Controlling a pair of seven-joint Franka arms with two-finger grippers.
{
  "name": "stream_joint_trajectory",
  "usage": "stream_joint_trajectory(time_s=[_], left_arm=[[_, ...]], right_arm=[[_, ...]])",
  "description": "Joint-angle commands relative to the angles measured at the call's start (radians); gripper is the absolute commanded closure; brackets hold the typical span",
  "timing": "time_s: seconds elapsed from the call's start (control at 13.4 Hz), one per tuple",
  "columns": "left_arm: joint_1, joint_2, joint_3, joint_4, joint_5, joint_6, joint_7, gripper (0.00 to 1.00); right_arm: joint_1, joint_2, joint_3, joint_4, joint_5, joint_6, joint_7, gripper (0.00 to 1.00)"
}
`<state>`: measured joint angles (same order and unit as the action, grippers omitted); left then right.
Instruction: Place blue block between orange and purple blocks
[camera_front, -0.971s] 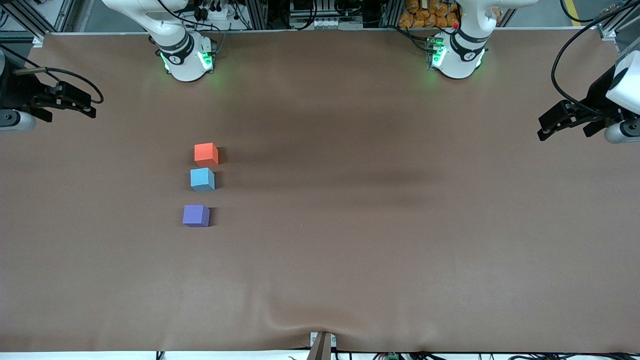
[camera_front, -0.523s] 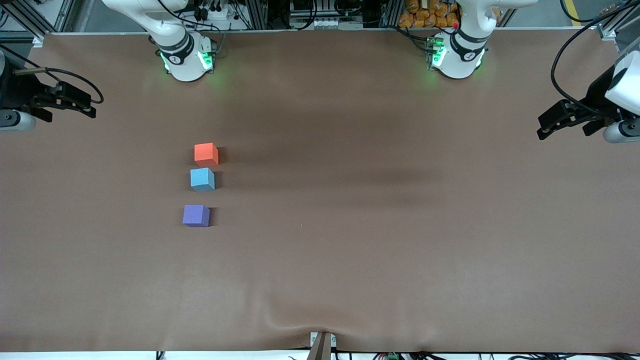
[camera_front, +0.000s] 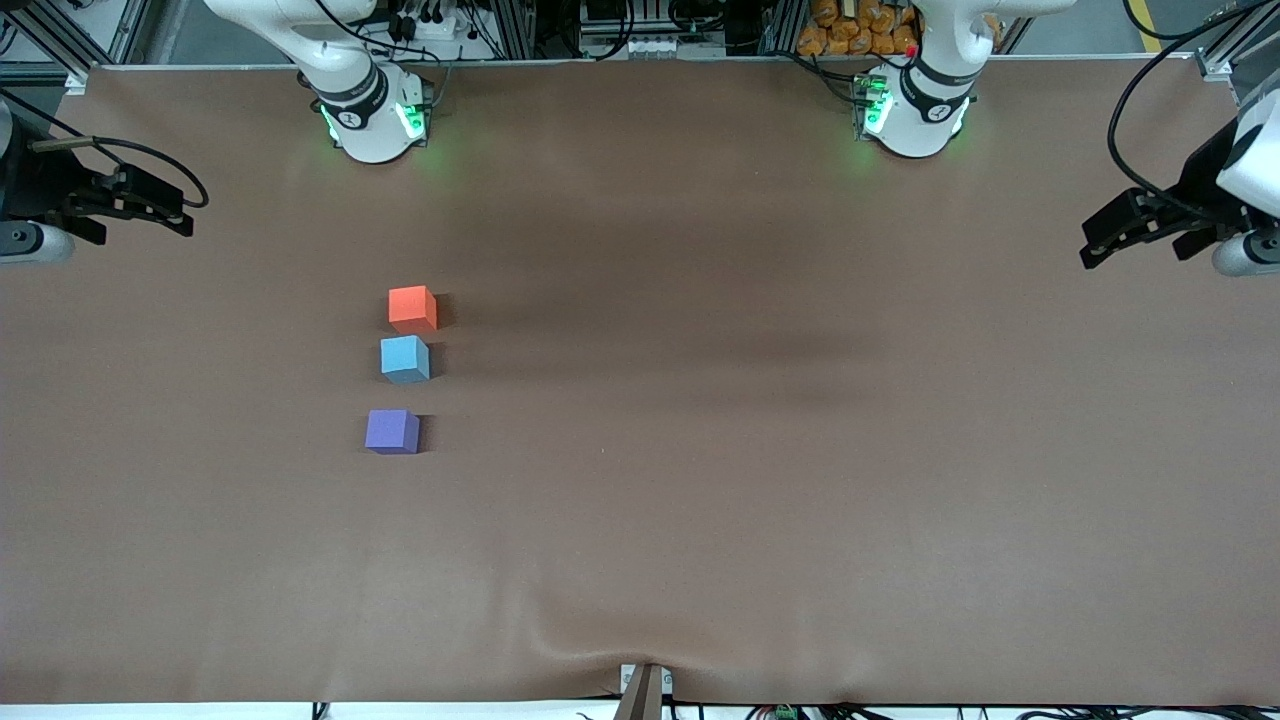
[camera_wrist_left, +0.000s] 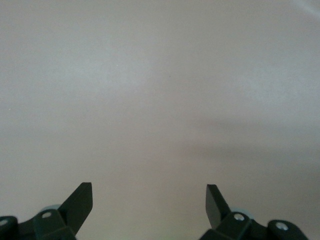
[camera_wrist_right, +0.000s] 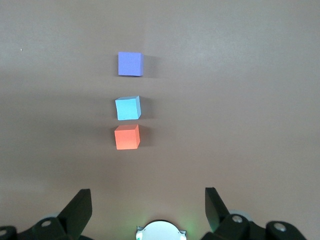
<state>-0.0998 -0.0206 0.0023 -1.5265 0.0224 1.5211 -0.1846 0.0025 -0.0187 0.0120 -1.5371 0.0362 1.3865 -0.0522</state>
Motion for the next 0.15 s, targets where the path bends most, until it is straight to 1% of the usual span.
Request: stream_joint_trajectory(time_s=[0.0, 0.07], left_arm=[[0.006, -0.006, -0.008, 0.022, 0.025, -0.038, 0.01, 0.0], [0.006, -0.006, -0.008, 0.022, 0.025, -0.038, 0.011, 0.0]], right_arm=[[-0.022, -0.007, 0.013, -0.006, 0.001, -0.009, -0.008, 0.0], [-0.022, -0.007, 0.013, -0.006, 0.001, -0.009, -0.008, 0.0]])
